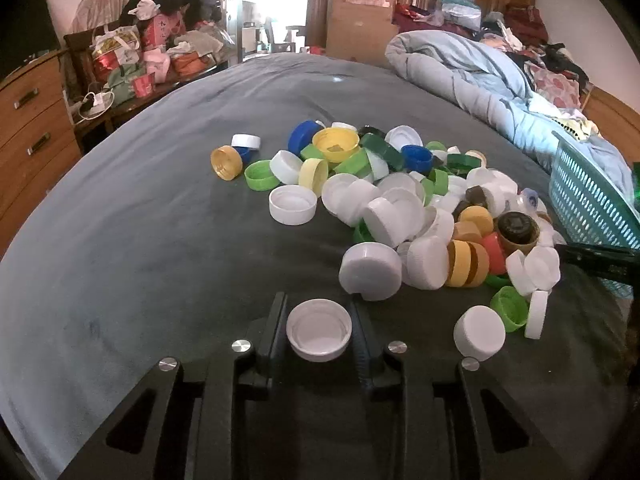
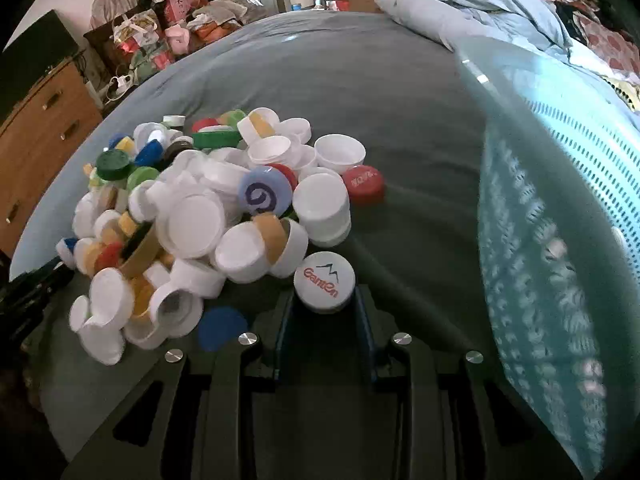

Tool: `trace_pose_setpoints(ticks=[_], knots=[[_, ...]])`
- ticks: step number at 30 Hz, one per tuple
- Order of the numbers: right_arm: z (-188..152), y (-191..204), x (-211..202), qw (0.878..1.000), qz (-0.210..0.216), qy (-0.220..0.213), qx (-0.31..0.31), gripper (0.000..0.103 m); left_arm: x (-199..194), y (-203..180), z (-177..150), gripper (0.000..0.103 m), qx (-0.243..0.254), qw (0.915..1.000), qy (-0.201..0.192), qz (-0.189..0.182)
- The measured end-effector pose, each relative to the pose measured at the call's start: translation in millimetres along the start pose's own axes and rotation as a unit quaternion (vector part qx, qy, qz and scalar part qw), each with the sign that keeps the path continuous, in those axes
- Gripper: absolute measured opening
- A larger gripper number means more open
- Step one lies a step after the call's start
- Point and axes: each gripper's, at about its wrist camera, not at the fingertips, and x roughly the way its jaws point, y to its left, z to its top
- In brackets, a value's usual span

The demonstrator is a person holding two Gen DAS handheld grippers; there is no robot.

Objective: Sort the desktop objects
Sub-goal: 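Carry both caps over the teal basket and open both grippers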

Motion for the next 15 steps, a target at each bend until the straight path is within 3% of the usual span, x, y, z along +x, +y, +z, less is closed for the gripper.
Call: trace_pose_setpoints(ticks=[9,15], knots=[[-1.2,24.0,-89.0,0.998,0.029,-0.055,0.009,0.026,-41.5,-10.1,6.8,0.031,0.01,0.9984,-0.048,-0.026],[48.0,63.4,-146.9,0.991,0.088,-0.096,0.024,0.026,-90.5,0.1,39.8,0.031,-0.023,0.9964,-0.076,-0.032]])
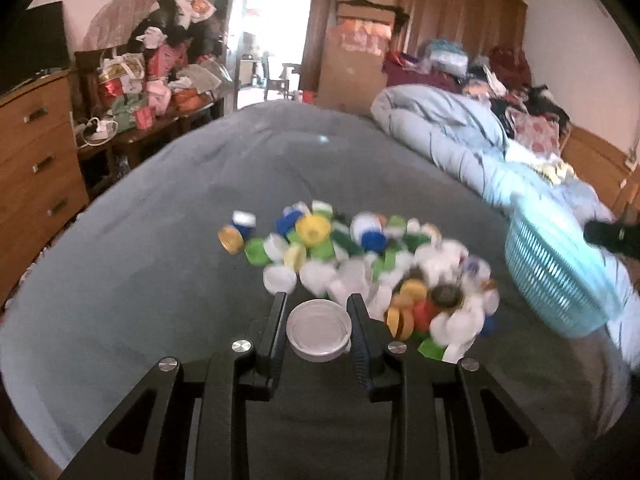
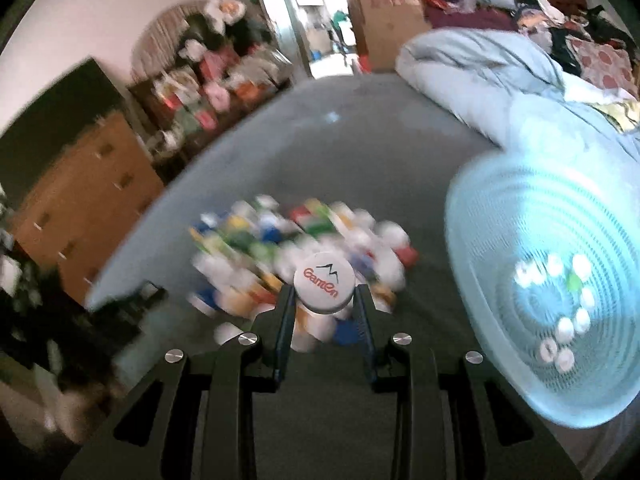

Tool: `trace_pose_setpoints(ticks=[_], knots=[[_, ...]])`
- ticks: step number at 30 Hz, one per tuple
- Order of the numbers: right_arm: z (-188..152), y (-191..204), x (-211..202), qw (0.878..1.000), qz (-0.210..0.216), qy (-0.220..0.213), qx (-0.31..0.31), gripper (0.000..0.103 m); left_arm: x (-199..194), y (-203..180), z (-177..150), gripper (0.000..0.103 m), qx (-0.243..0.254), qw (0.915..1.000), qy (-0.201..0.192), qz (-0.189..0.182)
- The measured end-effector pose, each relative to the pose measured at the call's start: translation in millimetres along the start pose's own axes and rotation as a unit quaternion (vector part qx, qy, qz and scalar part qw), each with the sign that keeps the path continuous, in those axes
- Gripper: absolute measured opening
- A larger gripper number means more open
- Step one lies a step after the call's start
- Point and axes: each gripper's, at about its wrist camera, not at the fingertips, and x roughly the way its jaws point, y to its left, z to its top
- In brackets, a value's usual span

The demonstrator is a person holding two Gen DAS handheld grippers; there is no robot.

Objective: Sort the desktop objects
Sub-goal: 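Carry both caps over the teal basket and open both grippers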

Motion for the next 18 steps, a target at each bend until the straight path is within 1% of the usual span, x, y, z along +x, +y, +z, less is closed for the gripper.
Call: trace_pose_setpoints(ticks=[3,5,6,8,11,12,14,17,18], knots=[[34.9,25.9,-10.7,0.999,0.045,-0.009,0.015,0.026,-13.7,-2.3,18.6,0.031,0.002,1.0,-0.007,-0.001],[51.6,39.9,-14.9,0.995,0.088,-0.013,0.042,0.026,-19.2,-6.0,31.2,0.031,0.004,0.9999,-0.011,0.001],[60.1,50.7,-20.5,0.994,0.099,-0.024,0.037,0.026,-20.5,-7.1,36.6,0.031,0.001,0.9999,-0.012,0.0],[65.9,66.8,-27.0,0.995,0.089,-0.046,0.0,0.026,-23.0,-14.0,46.9,0.031,-0.001,0.9999,-0.013,-0.004],[53.0,62.0,-25.6,0.994,0.077,-0.071,-0.018,0.026,-29.1,-32.9,53.6,0.031,0.018,0.9996,-0.016,-0.011],[42.7,55.1,-24.3,0.994,0.068,-0.084,-0.029,0.026,-32.8,-42.2,54.3,0.031,0.032,0.9992,-0.018,-0.014],[25.0,43.7,-21.5,0.993,0.028,-0.102,-0.058,0.026,-37.1,-63.4,55.9,0.031,0.056,0.998,-0.022,-0.021],[12.1,24.6,-25.4,0.991,-0.007,-0.106,-0.08,0.026,-34.5,-94.4,59.0,0.031,0.063,0.9968,-0.024,-0.044],[7.6,16.9,-30.1,0.989,-0.029,-0.112,-0.094,0.026,-31.7,-105.6,59.7,0.031,0.063,0.9964,-0.022,-0.053]])
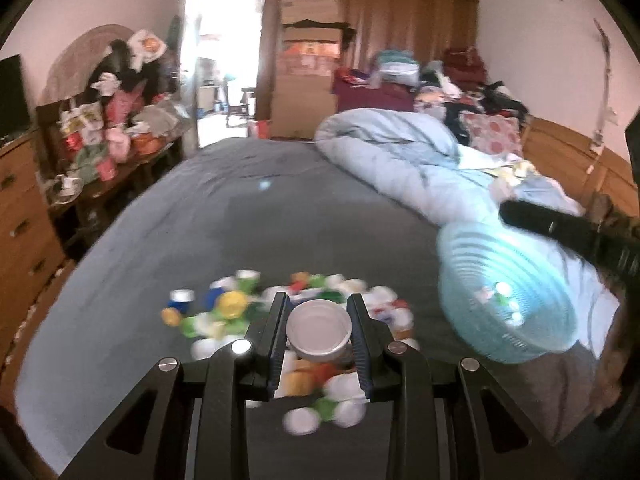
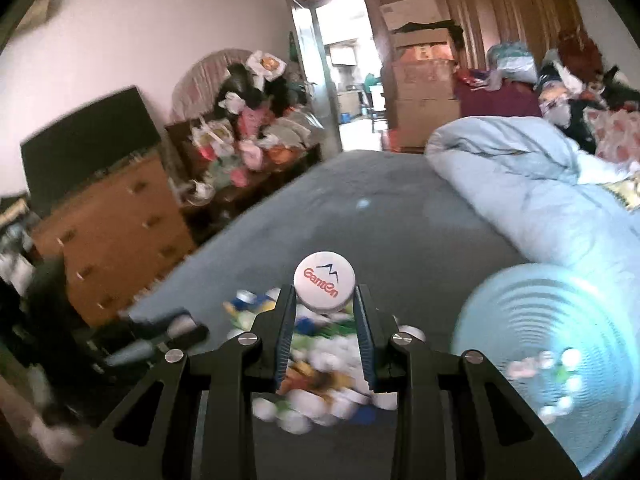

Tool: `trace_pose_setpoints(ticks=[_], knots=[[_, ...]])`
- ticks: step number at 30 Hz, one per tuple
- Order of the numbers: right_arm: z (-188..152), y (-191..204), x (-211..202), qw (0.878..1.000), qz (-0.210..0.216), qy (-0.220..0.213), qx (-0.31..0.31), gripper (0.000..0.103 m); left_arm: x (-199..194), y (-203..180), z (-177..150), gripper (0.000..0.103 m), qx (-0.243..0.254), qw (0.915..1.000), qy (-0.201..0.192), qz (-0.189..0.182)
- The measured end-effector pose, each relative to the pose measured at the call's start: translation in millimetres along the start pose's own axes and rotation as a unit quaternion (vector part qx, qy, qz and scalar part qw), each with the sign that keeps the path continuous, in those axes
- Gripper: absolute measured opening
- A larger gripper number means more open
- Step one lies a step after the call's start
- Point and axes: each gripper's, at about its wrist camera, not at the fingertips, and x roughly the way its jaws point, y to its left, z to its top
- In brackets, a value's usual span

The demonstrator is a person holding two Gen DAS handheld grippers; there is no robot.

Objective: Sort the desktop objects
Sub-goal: 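Carry both caps over the teal basket and open both grippers, then return both grippers to the pile and grasp a white cap with each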

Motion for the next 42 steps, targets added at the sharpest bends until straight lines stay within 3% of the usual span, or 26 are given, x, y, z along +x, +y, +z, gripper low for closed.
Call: trace_pose_setpoints(ticks=[4,7,9,12,17,20,25,27,29,31,33,34,35,37,39,42], knots=[[-6.5,-37.7,-14.7,0.998,-0.056,-0.012,-0.001,0.026,21.1,-55.9,13.0,0.031,0.014,0.9993,0.007,-0.034],[-10.1,-75.9,-22.5,0.995,-0.08,-0.019,0.047,0.026,37.4,-97.2,25.7,0.031,0.046,0.9979,0.016,-0.044],[-10.8,-93.8,-28.0,0.991,-0.118,-0.027,0.053,0.026,46.3,-119.6,35.3,0.031,0.061,0.9966,0.019,-0.053],[-20.6,-123.1,-36.6,0.983,-0.157,-0.026,0.088,0.026,66.5,-156.8,56.5,0.031,0.077,0.9928,0.034,-0.085],[-30.3,-155.8,-53.9,0.973,-0.184,-0.022,0.135,0.026,107.7,-225.4,76.7,0.031,0.116,0.9829,0.068,-0.126],[-32.0,-170.1,-68.2,0.966,-0.219,-0.027,0.138,0.026,115.6,-253.1,80.2,0.031,0.134,0.98,0.066,-0.132],[-35.7,-186.2,-72.2,0.96,-0.224,-0.03,0.164,0.026,117.1,-281.7,81.6,0.031,0.155,0.9763,0.052,-0.142],[-35.6,-184.9,-67.5,0.961,-0.222,-0.024,0.163,0.026,120.7,-282.0,80.2,0.032,0.158,0.9751,0.059,-0.144],[-34.7,-184.9,-65.5,0.96,-0.228,-0.026,0.161,0.026,122.4,-283.6,78.8,0.044,0.162,0.9749,0.057,-0.141],[-36.8,-187.8,-69.9,0.951,-0.258,-0.036,0.168,0.03,124.5,-278.4,79.8,0.078,0.156,0.9793,0.051,-0.119],[-41.9,-190.8,-74.8,0.946,-0.265,-0.047,0.178,0.06,123.9,-263.7,83.4,0.09,0.136,0.9841,0.044,-0.106],[-42.7,-190.8,-75.5,0.946,-0.268,-0.05,0.177,0.067,122.2,-251.5,85.6,0.096,0.122,0.986,0.043,-0.105],[-41.4,-188.2,-77.0,0.946,-0.271,-0.056,0.171,0.073,119.7,-242.7,86.4,0.097,0.115,0.9869,0.041,-0.105],[-38.2,-179.2,-78.2,0.949,-0.267,-0.066,0.153,0.073,110.2,-212.6,87.2,0.098,0.097,0.9902,0.031,-0.096],[-32.8,-163.3,-74.4,0.96,-0.236,-0.073,0.132,0.073,101.7,-179.0,85.8,0.098,0.071,0.9939,0.026,-0.08],[-27.5,-121.0,-60.1,0.978,-0.186,-0.07,0.07,0.073,83.0,-106.7,71.9,0.098,0.033,0.9993,0.0,-0.019]])
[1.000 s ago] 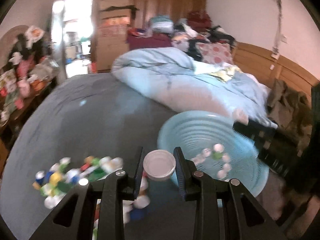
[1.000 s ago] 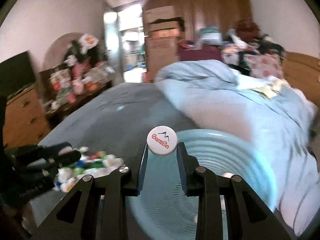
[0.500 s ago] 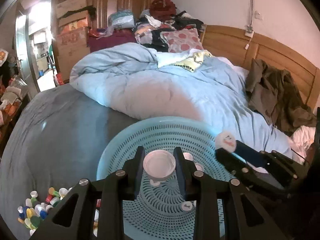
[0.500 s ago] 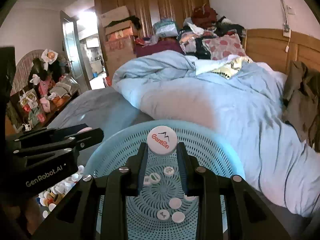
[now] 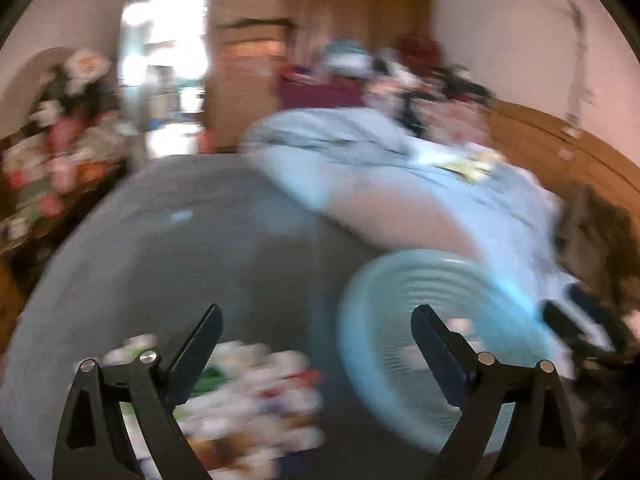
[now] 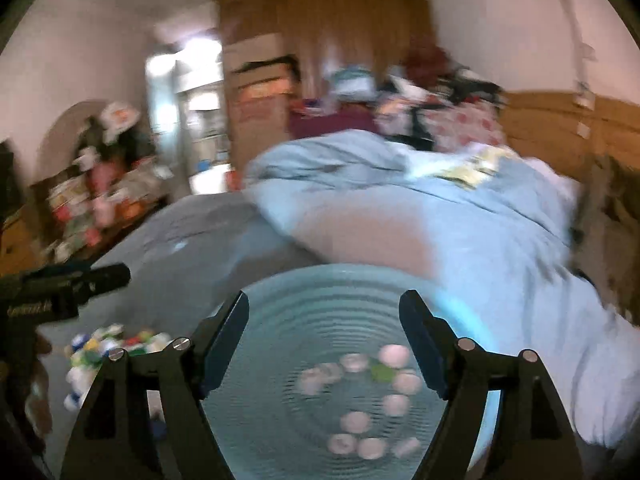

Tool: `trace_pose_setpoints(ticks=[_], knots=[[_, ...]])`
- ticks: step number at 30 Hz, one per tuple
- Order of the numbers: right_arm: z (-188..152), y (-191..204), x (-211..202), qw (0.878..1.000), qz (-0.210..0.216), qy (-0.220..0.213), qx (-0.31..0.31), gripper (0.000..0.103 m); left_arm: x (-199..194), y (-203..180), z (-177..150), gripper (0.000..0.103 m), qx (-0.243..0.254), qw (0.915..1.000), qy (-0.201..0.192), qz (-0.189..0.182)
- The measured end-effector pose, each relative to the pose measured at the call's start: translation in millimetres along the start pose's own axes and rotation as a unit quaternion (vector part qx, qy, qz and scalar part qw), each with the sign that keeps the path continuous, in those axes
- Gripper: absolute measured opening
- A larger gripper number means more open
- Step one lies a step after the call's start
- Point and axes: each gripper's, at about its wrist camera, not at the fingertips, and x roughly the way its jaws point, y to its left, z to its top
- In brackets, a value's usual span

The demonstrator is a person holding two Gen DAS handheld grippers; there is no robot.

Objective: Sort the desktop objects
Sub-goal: 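Return both grippers to the pile and grasp a white cap with each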

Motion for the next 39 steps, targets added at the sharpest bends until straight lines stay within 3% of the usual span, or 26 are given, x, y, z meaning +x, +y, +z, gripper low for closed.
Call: trace_pose_setpoints(ticks=[1,4,9,11,15,18,19,21,25,30,34,36,39], knots=[[-2.3,15.6,0.3,1.0,0.019,0.001,-0.019,0.073,-7.6,32.1,-13.8,0.098,-0.02,0.9993,-0.001,0.031],[-18.9,79.9,2.9,0.992,0.096,0.026,-0.072,0.073,-21.9,103.3,-54.3,0.098,-0.066,0.9949,0.017,0.074],[-64.5,151.2,13.5,0.971,0.19,0.103,-0.107,0.073,-34.0,201.3,-122.3,0.098,-0.079,0.9863,0.059,0.132],[-80.5,164.0,18.7,0.966,0.2,0.125,-0.106,0.073,-30.5,236.5,-137.5,0.097,-0.085,0.9816,0.076,0.153],[-112.8,183.9,33.7,0.961,0.21,0.164,-0.08,0.073,-10.8,279.6,-152.3,0.095,-0.082,0.9779,0.11,0.157],[-121.3,174.2,50.4,0.971,0.171,0.163,-0.048,0.073,-4.9,267.8,-144.1,0.095,-0.066,0.9848,0.102,0.124],[-131.2,169.0,62.0,0.965,0.178,0.193,-0.024,0.072,-5.2,257.8,-142.5,0.095,-0.051,0.9873,0.094,0.117],[-146.4,174.6,68.2,0.955,0.195,0.223,-0.024,0.055,-7.2,240.4,-142.3,0.095,-0.05,0.9902,0.083,0.1],[-165.3,187.3,72.4,0.942,0.22,0.249,-0.047,0.051,-16.3,221.4,-165.6,0.095,-0.079,0.9906,0.084,0.073],[-175.2,209.8,73.2,0.928,0.261,0.258,-0.062,0.045,-36.0,215.8,-198.2,0.095,-0.108,0.9876,0.087,0.074],[-177.0,226.2,83.4,0.929,0.256,0.255,-0.079,0.04,-31.1,208.9,-211.1,0.095,-0.108,0.9865,0.112,0.05],[-180.9,227.4,89.7,0.93,0.247,0.261,-0.078,0.028,-29.6,197.4,-209.3,0.093,-0.083,0.9895,0.114,0.03],[-180.9,223.1,88.4,0.934,0.241,0.255,-0.074,0.028,-25.1,176.4,-205.4,0.093,-0.048,0.9918,0.118,0.0]])
